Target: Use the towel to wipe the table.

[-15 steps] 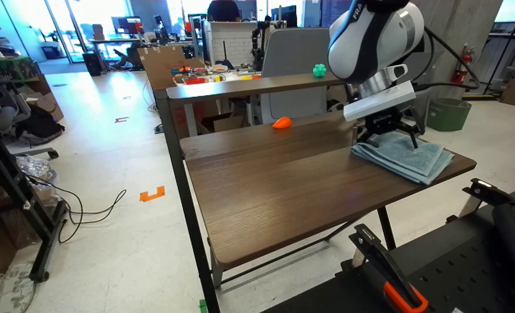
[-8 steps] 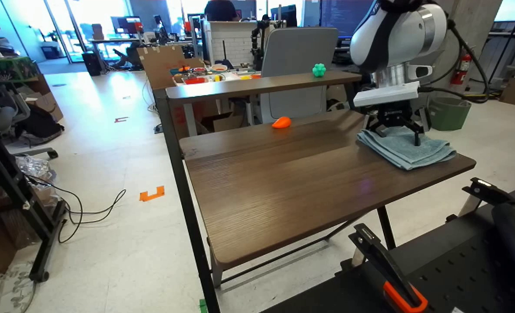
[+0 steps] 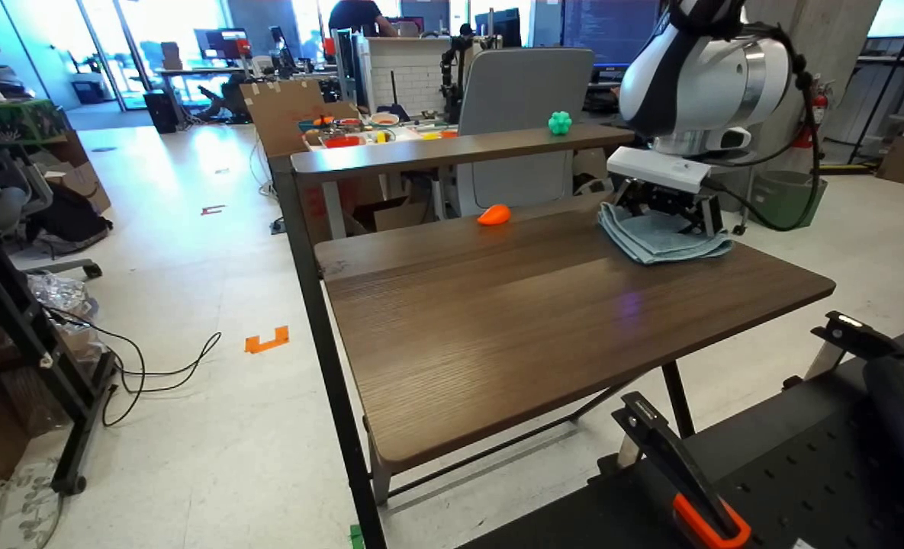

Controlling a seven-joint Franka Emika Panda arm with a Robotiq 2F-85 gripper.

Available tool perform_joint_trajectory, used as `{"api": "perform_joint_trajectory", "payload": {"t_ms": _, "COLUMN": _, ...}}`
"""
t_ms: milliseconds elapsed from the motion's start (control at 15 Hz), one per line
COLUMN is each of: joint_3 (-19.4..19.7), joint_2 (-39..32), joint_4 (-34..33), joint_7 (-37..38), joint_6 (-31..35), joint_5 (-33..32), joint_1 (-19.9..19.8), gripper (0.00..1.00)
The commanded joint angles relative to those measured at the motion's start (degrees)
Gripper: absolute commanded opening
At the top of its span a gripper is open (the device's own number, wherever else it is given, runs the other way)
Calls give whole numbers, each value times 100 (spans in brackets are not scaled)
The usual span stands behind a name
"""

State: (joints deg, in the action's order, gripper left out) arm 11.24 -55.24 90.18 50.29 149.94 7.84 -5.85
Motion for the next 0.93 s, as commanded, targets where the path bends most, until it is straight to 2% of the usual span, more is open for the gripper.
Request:
{"api": "perform_joint_trajectory", "payload": {"t_ms": 0, "joint_3": -426, "joint_2": -286, "joint_4": 116, "joint_7": -478, "joint_6": 1166, "joint_5": 322, "joint_1": -3, "gripper": 100}}
{"api": "perform_joint_trajectory", "payload": {"t_ms": 200, "joint_3": -815, "joint_2": -95, "joint_4": 511, "joint_7": -1104, "joint_6": 1606, "joint_5": 313, "joint_1": 84, "gripper": 100}}
{"api": "perform_joint_trajectory", "payload": {"t_ms": 533, "joint_3": -1330, "joint_2": 271, "joint_4": 1029, "joint_7": -2093, "joint_6": 1423, "joint_5": 379, "joint_1": 230, "gripper": 100}}
{"api": "perform_joint_trajectory", "payload": {"t_ms": 867, "joint_3": -1575, "joint_2": 662, "joint_4": 1555, "joint_7": -2618, "joint_6": 1349, "joint_5": 517, "joint_1": 534, "gripper": 100}}
